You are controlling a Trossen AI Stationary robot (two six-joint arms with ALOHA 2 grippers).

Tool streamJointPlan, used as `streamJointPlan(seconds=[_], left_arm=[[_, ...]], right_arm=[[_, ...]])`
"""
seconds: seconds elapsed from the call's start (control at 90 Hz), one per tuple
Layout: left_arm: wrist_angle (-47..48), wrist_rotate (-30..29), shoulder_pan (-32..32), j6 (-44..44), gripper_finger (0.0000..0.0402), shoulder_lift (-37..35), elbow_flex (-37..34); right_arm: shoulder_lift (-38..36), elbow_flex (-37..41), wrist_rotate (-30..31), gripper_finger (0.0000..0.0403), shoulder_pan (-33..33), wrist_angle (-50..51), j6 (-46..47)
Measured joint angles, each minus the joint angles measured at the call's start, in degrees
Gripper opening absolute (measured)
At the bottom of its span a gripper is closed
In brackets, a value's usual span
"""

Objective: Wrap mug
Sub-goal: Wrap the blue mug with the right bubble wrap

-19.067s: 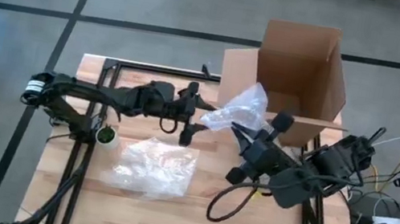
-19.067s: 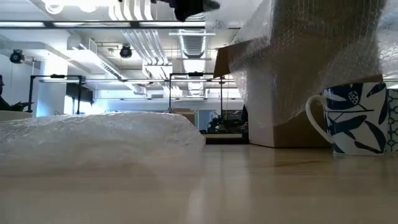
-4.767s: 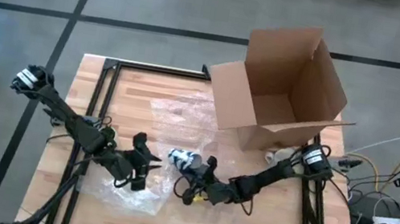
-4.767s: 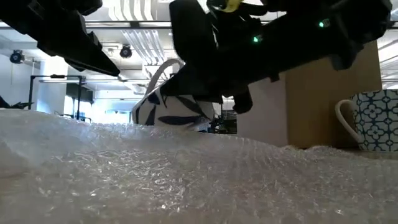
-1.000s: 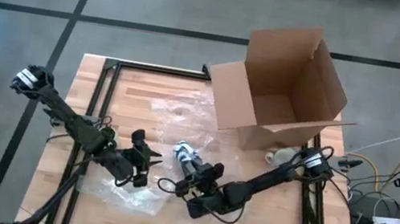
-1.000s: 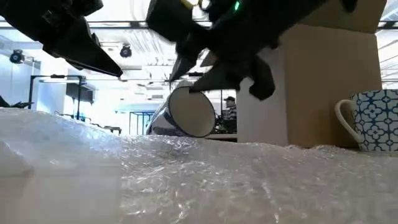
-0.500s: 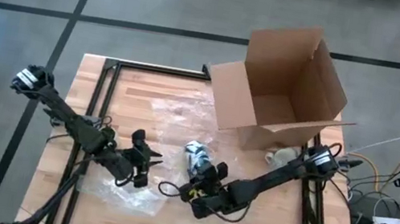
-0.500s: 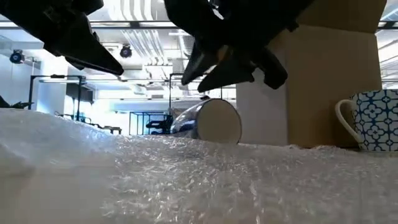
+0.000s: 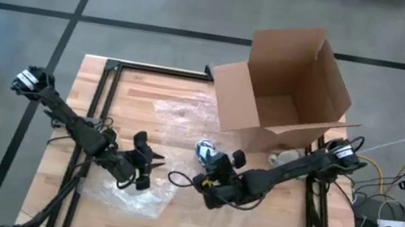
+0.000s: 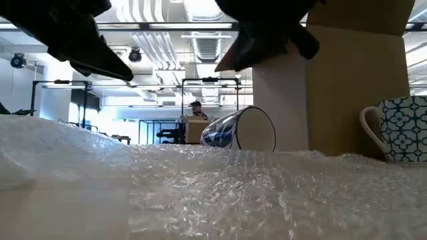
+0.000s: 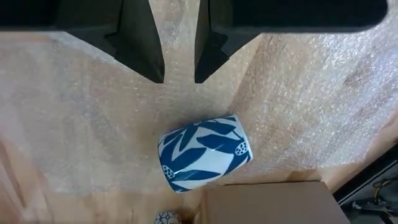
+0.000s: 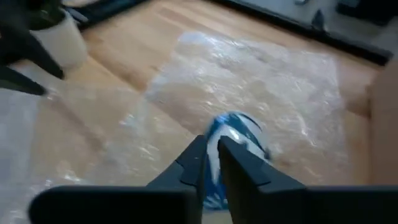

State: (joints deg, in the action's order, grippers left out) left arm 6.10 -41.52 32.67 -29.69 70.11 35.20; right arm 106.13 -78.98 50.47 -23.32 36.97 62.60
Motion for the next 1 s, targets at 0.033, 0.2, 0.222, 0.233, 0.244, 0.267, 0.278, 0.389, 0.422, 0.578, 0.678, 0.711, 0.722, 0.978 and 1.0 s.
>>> streamJointPlan(seconds=[0.033, 0.2, 0.222, 0.233, 0.244, 0.267, 0.278, 0.389, 0.422, 0.578, 0.678, 0.711, 0.722, 0.978, 1.0], left_arm=[[0.0, 0.0, 0.0, 0.0, 0.0075, 0.0, 0.0], [-0.1, 0.0, -0.2, 0.0, 0.0075, 0.0, 0.0], [-0.1, 0.0, -0.2, 0.0, 0.0075, 0.0, 0.0], [-0.2, 0.0, -0.2, 0.0, 0.0075, 0.0, 0.0], [-0.2, -0.1, -0.2, 0.0, 0.0075, 0.0, 0.0], [-0.2, -0.2, -0.2, 0.0, 0.0075, 0.0, 0.0], [-0.2, -0.3, -0.2, 0.0, 0.0075, 0.0, 0.0], [-0.3, -2.2, -0.2, 0.0, 0.0075, 0.0, 0.0], [-0.3, -2.6, -0.2, 0.0, 0.0075, 0.0, -0.1], [-0.4, -2.8, -0.2, 0.0, 0.0075, 0.0, -0.1], [-0.4, -2.9, -0.2, 0.0, 0.0075, 0.0, -0.1], [-0.4, -3.0, -0.2, 0.0, 0.0075, 0.0, -0.1], [-0.4, -3.0, -0.2, 0.0, 0.0075, 0.0, -0.1], [-0.5, -3.0, -0.2, 0.0, 0.0075, 0.0, -0.1], [-0.5, -3.0, -0.2, 0.0, 0.0075, 0.0, -0.1]], right_arm=[[0.4, 0.0, -0.8, 0.0005, 0.1, 0.6, 1.0], [4.6, 0.2, -3.9, 0.0002, 0.6, 1.6, 6.1], [5.2, 0.1, -4.4, 0.0001, 0.6, 1.2, 6.7], [5.4, 0.1, -4.6, 0.0001, 0.6, 1.0, 6.7], [5.7, 0.1, -4.7, 0.0001, 0.6, 0.7, 6.7], [6.2, 0.0, -5.0, 0.0001, 0.7, -0.4, 6.6], [6.4, 0.0, -5.2, 0.0001, 0.7, -1.1, 6.5], [7.5, -0.2, -8.2, 0.0002, 0.7, -7.5, 2.3], [7.5, -0.1, -8.9, 0.0001, 0.7, -8.9, 0.6], [5.7, -0.7, -9.8, 0.0001, 0.5, -13.0, -11.4], [4.5, -2.2, -12.9, 0.0002, 0.4, -11.4, -18.1], [4.3, -2.8, -14.3, 0.0002, 0.4, -9.6, -20.2], [4.3, -2.9, -14.8, 0.0002, 0.4, -8.9, -21.0], [4.1, -6.7, -22.0, 0.0005, 0.2, 3.2, -47.5], [4.1, -6.7, -22.1, 0.0007, 0.2, 3.3, -49.6]])
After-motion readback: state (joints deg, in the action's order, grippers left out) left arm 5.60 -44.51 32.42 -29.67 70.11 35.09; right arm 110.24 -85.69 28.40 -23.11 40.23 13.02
